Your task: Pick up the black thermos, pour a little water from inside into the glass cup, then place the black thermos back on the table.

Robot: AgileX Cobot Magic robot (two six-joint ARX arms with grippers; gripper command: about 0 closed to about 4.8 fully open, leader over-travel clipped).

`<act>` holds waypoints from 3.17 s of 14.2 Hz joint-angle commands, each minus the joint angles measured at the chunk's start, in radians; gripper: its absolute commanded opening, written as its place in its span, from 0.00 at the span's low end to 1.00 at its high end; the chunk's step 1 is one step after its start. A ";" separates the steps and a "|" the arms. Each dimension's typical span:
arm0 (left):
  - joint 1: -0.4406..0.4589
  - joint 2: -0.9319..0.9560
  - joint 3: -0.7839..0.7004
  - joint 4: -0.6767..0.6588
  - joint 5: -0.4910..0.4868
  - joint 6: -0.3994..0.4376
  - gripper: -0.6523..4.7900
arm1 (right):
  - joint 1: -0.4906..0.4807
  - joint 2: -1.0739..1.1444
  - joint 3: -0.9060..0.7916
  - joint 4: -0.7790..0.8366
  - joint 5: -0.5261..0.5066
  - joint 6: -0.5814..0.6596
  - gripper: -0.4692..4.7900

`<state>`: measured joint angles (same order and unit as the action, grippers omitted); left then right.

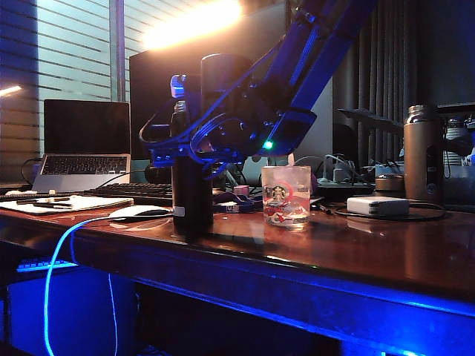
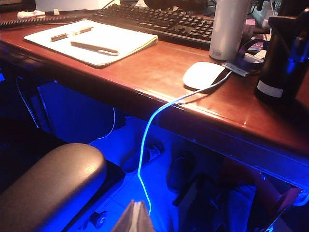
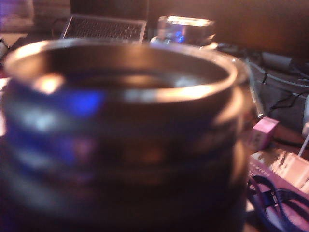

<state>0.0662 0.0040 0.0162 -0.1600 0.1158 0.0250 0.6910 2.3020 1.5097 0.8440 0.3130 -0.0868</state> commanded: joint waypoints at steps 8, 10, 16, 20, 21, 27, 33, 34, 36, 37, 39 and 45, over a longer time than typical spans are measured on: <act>-0.001 -0.003 -0.008 -0.017 0.003 -0.003 0.12 | 0.000 -0.006 0.002 -0.032 -0.039 0.000 0.38; -0.001 -0.003 -0.008 -0.017 0.003 -0.003 0.12 | 0.000 -0.006 0.002 -0.032 -0.038 0.000 0.20; -0.001 -0.003 -0.008 -0.017 0.003 -0.003 0.12 | 0.002 -0.007 0.002 -0.027 -0.035 0.016 0.19; -0.001 -0.003 -0.008 -0.017 0.003 -0.003 0.12 | 0.003 -0.034 0.003 -0.008 -0.020 0.014 0.19; -0.001 -0.003 -0.008 -0.017 0.003 -0.003 0.12 | 0.003 -0.051 0.003 -0.006 -0.020 0.014 0.19; -0.001 -0.003 -0.008 -0.017 0.003 -0.003 0.12 | 0.003 -0.119 0.003 -0.010 -0.019 0.006 0.19; -0.001 -0.003 0.006 0.106 0.002 -0.036 0.12 | 0.002 -0.256 0.003 -0.084 0.099 -0.039 0.19; -0.001 -0.003 0.027 0.101 0.000 -0.042 0.12 | 0.000 -0.280 0.002 -0.118 0.120 -0.049 0.19; -0.001 -0.002 0.070 0.108 -0.005 -0.045 0.12 | -0.009 -0.318 0.002 -0.184 0.127 -0.048 0.19; -0.001 0.008 0.097 0.123 -0.007 -0.055 0.12 | -0.014 -0.325 0.002 -0.188 0.135 -0.048 0.19; 0.000 0.129 0.234 0.179 -0.007 -0.051 0.12 | -0.023 -0.334 0.002 -0.196 0.140 -0.048 0.19; -0.001 0.844 0.949 -0.131 0.359 0.081 0.12 | -0.053 -0.346 0.001 -0.228 0.168 -0.079 0.19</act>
<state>0.0666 0.8215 0.9211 -0.2203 0.3767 0.0620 0.6399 1.9774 1.5032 0.5758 0.4763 -0.1623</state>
